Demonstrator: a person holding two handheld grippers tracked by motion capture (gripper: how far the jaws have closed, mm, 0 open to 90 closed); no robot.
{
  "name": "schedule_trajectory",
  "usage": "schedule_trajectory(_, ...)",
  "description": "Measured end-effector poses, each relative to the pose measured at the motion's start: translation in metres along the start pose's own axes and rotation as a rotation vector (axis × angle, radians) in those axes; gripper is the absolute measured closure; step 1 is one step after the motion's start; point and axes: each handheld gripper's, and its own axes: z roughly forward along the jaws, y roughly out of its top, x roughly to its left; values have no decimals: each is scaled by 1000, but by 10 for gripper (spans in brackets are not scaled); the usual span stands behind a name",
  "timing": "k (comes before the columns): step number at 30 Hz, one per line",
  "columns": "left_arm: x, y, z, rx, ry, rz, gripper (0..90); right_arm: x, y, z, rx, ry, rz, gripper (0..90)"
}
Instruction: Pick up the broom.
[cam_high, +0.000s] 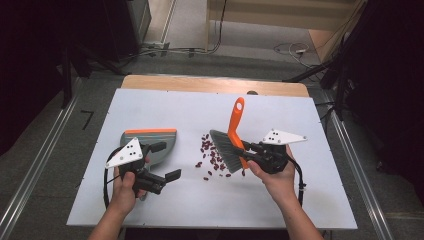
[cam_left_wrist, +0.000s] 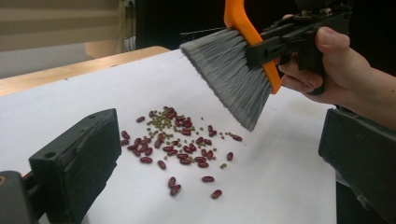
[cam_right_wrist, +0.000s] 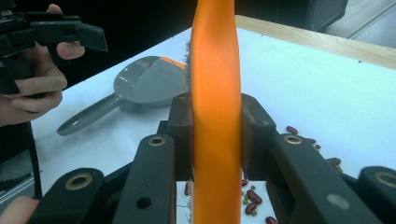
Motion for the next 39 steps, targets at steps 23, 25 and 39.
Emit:
schedule_trajectory(23, 15, -8, -22, -18, 93, 8, 0, -28, -2, -14, 23, -125, 48, 689)
schedule_trajectory(25, 16, -8, -23, -21, 99, 5, 0, -31, -3, -14, 30, -130, 57, 690)
schedule_trajectory(39, 22, -14, -32, -22, 142, 19, 0, -43, -4, -18, 55, -206, 72, 689)
